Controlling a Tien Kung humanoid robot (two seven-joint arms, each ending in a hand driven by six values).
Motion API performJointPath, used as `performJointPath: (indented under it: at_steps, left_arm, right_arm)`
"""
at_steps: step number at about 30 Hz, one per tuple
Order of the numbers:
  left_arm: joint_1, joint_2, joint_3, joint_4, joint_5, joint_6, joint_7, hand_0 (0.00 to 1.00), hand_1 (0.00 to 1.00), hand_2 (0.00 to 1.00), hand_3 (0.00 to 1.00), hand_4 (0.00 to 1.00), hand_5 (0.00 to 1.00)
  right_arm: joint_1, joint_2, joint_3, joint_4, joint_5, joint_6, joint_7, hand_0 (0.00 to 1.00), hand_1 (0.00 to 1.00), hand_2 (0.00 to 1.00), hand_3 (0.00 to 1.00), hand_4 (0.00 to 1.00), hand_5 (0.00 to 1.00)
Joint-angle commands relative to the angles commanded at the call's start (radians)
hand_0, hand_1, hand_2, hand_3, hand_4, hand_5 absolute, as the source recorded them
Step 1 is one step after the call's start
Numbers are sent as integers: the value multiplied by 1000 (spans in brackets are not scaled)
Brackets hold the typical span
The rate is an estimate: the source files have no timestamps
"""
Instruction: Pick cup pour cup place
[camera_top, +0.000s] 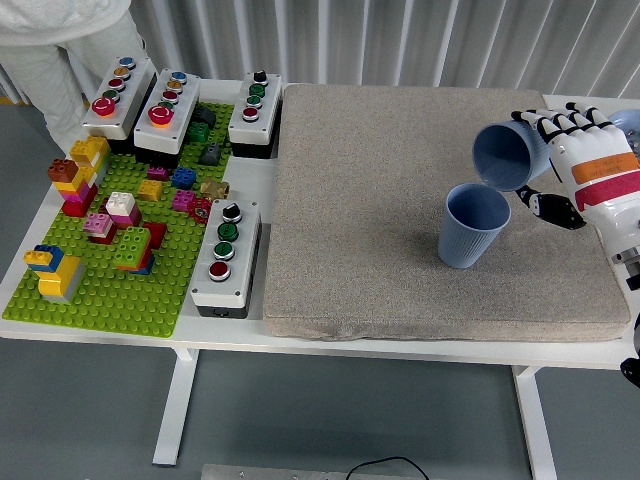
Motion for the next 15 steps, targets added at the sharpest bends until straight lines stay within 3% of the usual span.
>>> performJointPath:
  at_steps: [15]
  left_arm:
    - [-1, 0, 0, 0, 0, -1, 0, 699, 713, 722, 625, 492, 922]
  right_arm:
    - [0, 1, -2, -2, -46, -3, -51, 864, 661, 547, 589, 638, 2]
